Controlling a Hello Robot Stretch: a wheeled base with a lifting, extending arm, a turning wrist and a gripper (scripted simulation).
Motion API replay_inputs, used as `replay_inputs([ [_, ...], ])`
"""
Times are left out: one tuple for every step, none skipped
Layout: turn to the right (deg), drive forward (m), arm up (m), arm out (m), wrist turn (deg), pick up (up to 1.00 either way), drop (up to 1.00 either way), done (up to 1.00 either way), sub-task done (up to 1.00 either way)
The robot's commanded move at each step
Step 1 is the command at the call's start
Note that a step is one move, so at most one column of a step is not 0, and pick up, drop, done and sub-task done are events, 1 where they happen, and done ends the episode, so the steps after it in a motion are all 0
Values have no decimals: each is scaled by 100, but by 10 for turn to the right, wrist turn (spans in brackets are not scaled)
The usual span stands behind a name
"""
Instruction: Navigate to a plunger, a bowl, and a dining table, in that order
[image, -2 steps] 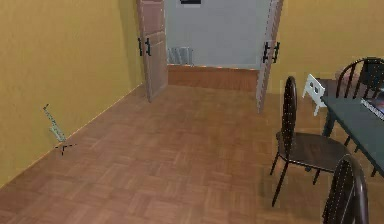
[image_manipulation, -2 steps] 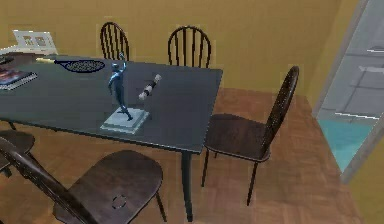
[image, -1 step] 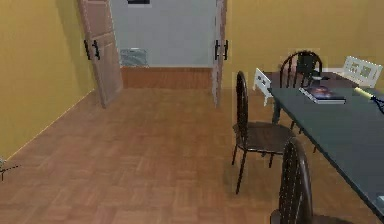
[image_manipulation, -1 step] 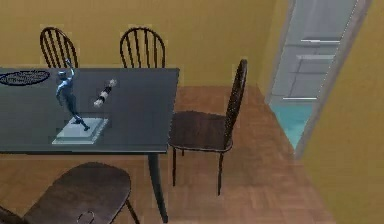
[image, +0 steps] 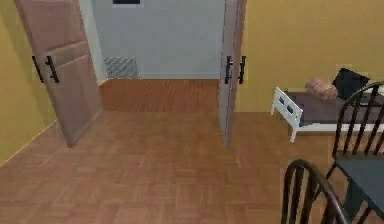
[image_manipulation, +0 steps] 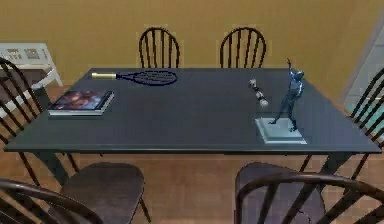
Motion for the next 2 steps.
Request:
replay_inputs([
  [0,100,0,0,0,0,0,0,0],
  [0,100,0,0,0,0,0,0,0],
])
